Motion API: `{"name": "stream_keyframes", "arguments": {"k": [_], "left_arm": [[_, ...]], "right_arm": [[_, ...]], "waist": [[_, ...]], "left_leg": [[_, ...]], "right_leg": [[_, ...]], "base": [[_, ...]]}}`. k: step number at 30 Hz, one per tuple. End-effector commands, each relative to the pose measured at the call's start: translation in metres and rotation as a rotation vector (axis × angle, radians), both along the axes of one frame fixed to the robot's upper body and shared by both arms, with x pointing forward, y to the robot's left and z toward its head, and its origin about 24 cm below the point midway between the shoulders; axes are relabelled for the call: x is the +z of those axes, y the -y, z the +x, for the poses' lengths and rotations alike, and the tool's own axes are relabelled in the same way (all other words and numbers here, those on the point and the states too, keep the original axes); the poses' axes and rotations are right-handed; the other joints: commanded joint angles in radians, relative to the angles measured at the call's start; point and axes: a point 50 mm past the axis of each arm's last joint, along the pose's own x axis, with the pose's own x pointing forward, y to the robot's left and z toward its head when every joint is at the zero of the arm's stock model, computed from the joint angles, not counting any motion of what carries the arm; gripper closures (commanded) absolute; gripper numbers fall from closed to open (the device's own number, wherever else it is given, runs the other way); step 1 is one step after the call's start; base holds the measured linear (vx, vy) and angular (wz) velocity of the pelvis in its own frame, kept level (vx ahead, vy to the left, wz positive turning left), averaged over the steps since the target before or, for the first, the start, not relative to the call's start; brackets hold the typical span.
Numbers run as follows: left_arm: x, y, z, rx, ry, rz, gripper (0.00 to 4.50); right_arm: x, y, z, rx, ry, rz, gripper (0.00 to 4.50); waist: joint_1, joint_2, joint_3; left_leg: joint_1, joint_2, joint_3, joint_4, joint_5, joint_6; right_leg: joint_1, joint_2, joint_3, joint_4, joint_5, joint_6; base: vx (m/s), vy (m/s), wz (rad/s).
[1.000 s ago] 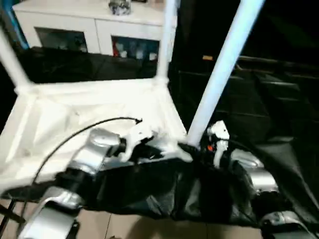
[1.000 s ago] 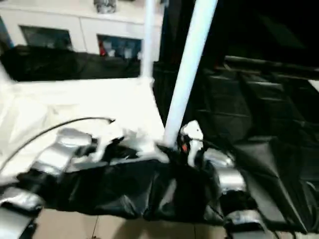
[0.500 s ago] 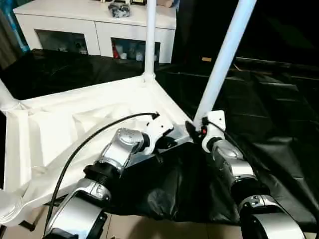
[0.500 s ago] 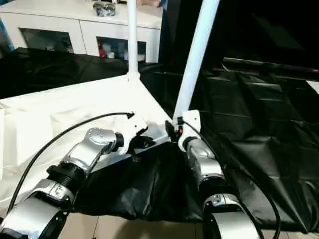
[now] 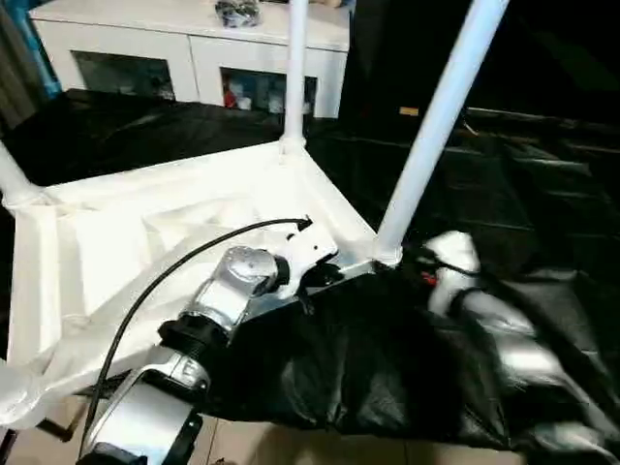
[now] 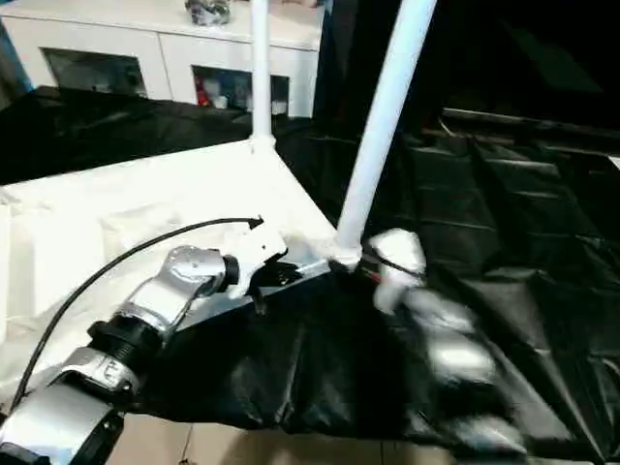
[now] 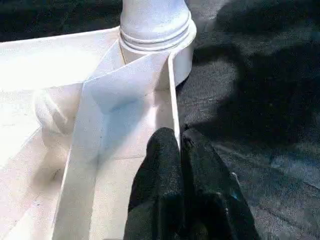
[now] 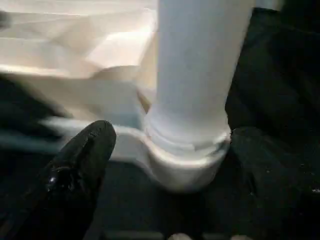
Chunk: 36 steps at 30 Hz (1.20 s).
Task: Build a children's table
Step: Rotate leg to tighten
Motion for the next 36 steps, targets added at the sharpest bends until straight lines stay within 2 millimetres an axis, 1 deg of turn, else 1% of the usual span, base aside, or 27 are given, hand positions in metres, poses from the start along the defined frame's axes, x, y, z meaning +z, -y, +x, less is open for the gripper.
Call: {"name": "stream_keyframes", "arguments": {"k": [1, 2, 4, 7, 8, 9, 10, 11, 12, 13, 14, 16, 18, 20, 22, 24, 25, 26, 27, 29, 30, 31, 32, 33, 34, 35, 36], "left_arm": [[-0.011, -0.006, -0.005, 0.005, -0.026, -0.015, 4.50], [-0.010, -0.006, -0.006, -0.006, -0.016, -0.032, 4.50], [-0.009, -0.006, -0.006, -0.014, -0.005, -0.043, 4.50], [-0.001, -0.007, -0.006, -0.004, 0.012, -0.105, 4.50], [0.001, -0.007, -0.006, -0.012, 0.005, -0.116, 4.06], [0.007, -0.009, -0.008, -0.022, -0.024, -0.150, 3.95], [0.007, -0.009, -0.008, -0.022, -0.026, -0.152, 3.96], [0.013, -0.011, -0.009, -0.029, -0.044, -0.179, 3.96], [0.013, -0.011, -0.009, -0.029, -0.044, -0.179, 3.92], [0.015, -0.013, -0.010, -0.034, -0.051, -0.181, 3.74], [0.017, -0.017, -0.013, -0.050, -0.077, -0.165, 3.74], [0.019, -0.022, -0.015, -0.060, -0.094, -0.148, 3.57], [0.024, -0.030, -0.015, -0.037, -0.093, -0.122, 3.43], [0.026, -0.028, -0.013, -0.022, -0.079, -0.117, 3.16], [0.027, -0.025, -0.011, -0.012, -0.076, -0.122, 2.97], [0.027, -0.017, -0.008, -0.001, -0.078, -0.131, 2.74], [0.027, -0.011, -0.006, -0.004, -0.082, -0.130, 2.69], [0.027, -0.007, -0.005, -0.001, -0.085, -0.130, 2.67], [0.026, -0.004, -0.003, 0.017, -0.077, -0.120, 2.62], [0.026, 0.000, 0.000, 0.045, -0.068, -0.097, 2.31], [0.024, 0.002, 0.001, 0.048, -0.083, -0.092, 2.31], [0.024, 0.002, 0.001, 0.048, -0.083, -0.092, 2.31], [0.022, 0.004, 0.002, 0.054, -0.104, -0.080, 2.31], [0.020, 0.005, 0.004, 0.060, -0.108, -0.063, 2.31], [0.018, 0.005, 0.006, 0.075, -0.106, -0.043, 2.31], [0.016, 0.005, 0.008, 0.093, -0.102, -0.020, 2.31], [0.016, 0.004, 0.010, 0.104, -0.107, -0.012, 2.58]], "right_arm": [[0.014, 0.006, 0.002, 0.023, 0.042, 0.027, 0.32], [0.019, 0.015, -0.002, 0.042, 0.044, 0.025, 0.32], [0.022, 0.018, -0.004, 0.062, 0.040, 0.024, 0.32], [0.024, 0.018, -0.015, 0.166, 0.001, 0.018, 0.32], [0.024, 0.017, -0.017, 0.186, -0.007, 0.015, 0.28], [0.023, 0.012, -0.019, 0.226, -0.022, 0.008, 0.28], [0.023, 0.012, -0.020, 0.229, -0.022, 0.008, 0.28], [0.023, 0.007, -0.019, 0.232, -0.024, 0.010, 0.28], [0.023, 0.007, -0.019, 0.232, -0.024, 0.010, 0.28], [0.022, 0.005, -0.017, 0.223, -0.023, 0.010, 0.28], [0.021, 0.002, -0.016, 0.219, -0.023, 0.012, 0.28], [0.020, 0.000, -0.016, 0.220, -0.025, 0.013, 0.28], [0.018, 0.000, -0.015, 0.196, -0.029, 0.004, 0.28], [0.016, 0.003, -0.014, 0.166, -0.034, -0.017, 0.28], [0.015, 0.005, -0.013, 0.136, -0.036, -0.037, 0.28], [0.013, 0.009, -0.011, 0.090, -0.034, -0.068, 0.28], [0.013, 0.011, -0.010, 0.061, -0.034, -0.079, 0.28], [0.013, 0.012, -0.011, 0.056, -0.041, -0.072, 0.14], [0.012, 0.015, -0.011, 0.034, -0.047, -0.094, 0.06], [0.011, 0.019, -0.012, 0.009, -0.054, -0.124, 0.00], [0.011, 0.020, -0.015, 0.013, -0.061, -0.120, 0.00], [0.011, 0.020, -0.015, 0.013, -0.061, -0.120, 0.00], [0.011, 0.022, -0.016, 0.005, -0.062, -0.124, 0.00], [0.011, 0.024, -0.017, -0.004, -0.057, -0.136, 0.00], [0.011, 0.025, -0.018, -0.016, -0.053, -0.151, 0.00], [0.011, 0.027, -0.018, -0.028, -0.050, -0.155, 0.00], [0.011, 0.027, -0.019, -0.031, -0.049, -0.153, 0.00]], "waist": [[0.005, -0.021, -0.036], [0.004, -0.022, -0.036], [0.004, -0.023, -0.035], [0.011, -0.025, -0.038], [0.013, -0.026, -0.041], [0.010, -0.035, -0.044], [0.011, -0.031, -0.046], [0.010, -0.031, -0.052], [0.008, -0.038, -0.052], [0.007, -0.034, -0.048], [0.007, -0.035, -0.049], [0.007, -0.034, -0.046], [0.009, -0.033, -0.042], [0.013, -0.031, -0.039], [0.019, -0.024, -0.037], [0.023, -0.027, -0.036], [0.024, -0.023, -0.036], [0.028, -0.008, -0.038], [0.027, -0.018, -0.037], [0.029, -0.022, -0.040], [0.030, -0.004, -0.041], [0.027, -0.012, -0.041], [0.027, -0.019, -0.042], [0.026, -0.005, -0.043], [0.024, -0.010, -0.044], [0.024, -0.005, -0.045], [0.022, -0.002, -0.045]], "left_leg": [[-0.019, 0.024, -0.002, -0.060, -0.189, 0.094], [-0.016, 0.024, -0.001, -0.059, -0.191, 0.090], [-0.016, 0.024, -0.001, -0.058, -0.187, 0.093], [-0.018, 0.027, -0.002, -0.055, -0.173, 0.100], [-0.018, 0.029, -0.002, -0.054, -0.156, 0.099], [-0.021, 0.030, -0.001, -0.051, -0.131, 0.100], [-0.021, 0.031, -0.003, -0.051, -0.109, 0.097], [-0.023, 0.032, -0.003, -0.045, -0.061, 0.103], [-0.026, 0.031, -0.002, -0.042, -0.035, 0.110], [-0.023, 0.030, 0.001, -0.039, -0.020, 0.124], [-0.022, 0.032, 0.002, -0.037, -0.010, 0.128], [-0.020, 0.032, 0.002, -0.038, -0.013, 0.130], [-0.016, 0.033, 0.003, -0.040, -0.033, 0.118], [-0.016, 0.031, 0.004, -0.042, -0.061, 0.098], [-0.012, 0.031, 0.004, -0.044, -0.103, 0.076], [-0.010, 0.031, 0.005, -0.044, -0.117, 0.057], [-0.013, 0.030, 0.004, -0.044, -0.119, 0.047], [-0.011, 0.029, 0.001, -0.044, -0.122, 0.039], [-0.013, 0.028, 0.002, -0.044, -0.135, 0.039], [-0.016, 0.025, 0.001, -0.041, -0.116, 0.039], [-0.016, 0.024, -0.001, -0.040, -0.105, 0.041], [-0.016, 0.023, 0.002, -0.038, -0.104, 0.046], [-0.021, 0.021, 0.000, -0.037, -0.091, 0.052], [-0.019, 0.020, 0.000, -0.035, -0.084, 0.058], [-0.021, 0.020, 0.001, -0.034, -0.079, 0.062], [-0.020, 0.019, 0.000, -0.033, -0.072, 0.066], [-0.021, 0.017, 0.000, -0.031, -0.071, 0.073]], "right_leg": [[0.046, -0.074, 0.054, -0.094, -0.338, -0.100], [0.043, -0.074, 0.054, -0.096, -0.357, -0.096], [0.042, -0.074, 0.054, -0.097, -0.361, -0.095], [0.044, -0.074, 0.054, -0.092, -0.320, -0.106], [0.046, -0.074, 0.053, -0.086, -0.280, -0.120], [0.045, -0.073, 0.053, -0.078, -0.221, -0.140], [0.048, -0.074, 0.052, -0.070, -0.184, -0.155], [0.048, -0.073, 0.053, -0.056, -0.094, -0.178], [0.047, -0.070, 0.052, -0.052, -0.047, -0.190], [0.042, -0.068, 0.052, -0.049, 0.002, -0.214], [0.044, -0.072, 0.054, -0.041, 0.040, -0.237], [0.044, -0.072, 0.054, -0.041, 0.042, -0.249], [0.043, -0.071, 0.055, -0.044, 0.022, -0.252], [0.044, -0.071, 0.056, -0.049, -0.016, -0.241], [0.042, -0.072, 0.057, -0.055, -0.063, -0.229], [0.042, -0.071, 0.058, -0.058, -0.083, -0.218], [0.044, -0.071, 0.059, -0.058, -0.082, -0.212], [0.045, -0.073, 0.059, -0.056, -0.082, -0.209], [0.047, -0.070, 0.058, -0.060, -0.091, -0.200], [0.052, -0.070, 0.058, -0.057, -0.080, -0.191], [0.051, -0.070, 0.059, -0.055, -0.065, -0.191], [0.052, -0.068, 0.059, -0.059, -0.056, -0.188], [0.057, -0.066, 0.058, -0.053, -0.032, -0.192], [0.055, -0.066, 0.057, -0.054, -0.021, -0.196], [0.056, -0.065, 0.058, -0.054, -0.012, -0.196], [0.057, -0.064, 0.057, -0.051, 0.001, -0.201], [0.058, -0.063, 0.056, -0.052, 0.006, -0.203]], "base": [[0.000, 0.000, 0.00], [0.000, 0.000, 0.00], [0.000, 0.000, 0.00], [0.000, 0.000, 0.00], [0.000, 0.000, 0.00], [0.000, 0.000, 0.00], [0.000, 0.000, 0.00], [0.000, 0.000, 0.00], [0.000, 0.000, 0.00], [0.000, 0.000, 0.00], [0.000, 0.000, 0.00], [0.000, 0.000, 0.00], [0.000, 0.000, 0.00], [0.000, 0.000, 0.00], [0.000, 0.000, 0.00], [0.000, 0.000, 0.00], [0.000, 0.000, 0.00], [0.000, 0.000, 0.00], [0.000, 0.000, 0.00], [0.000, 0.000, 0.00], [0.000, 0.000, 0.00], [0.000, 0.000, 0.00], [0.000, 0.000, 0.00], [0.000, 0.000, 0.00], [0.000, 0.000, 0.00], [0.000, 0.000, 0.00], [0.000, 0.000, 0.00]]}}
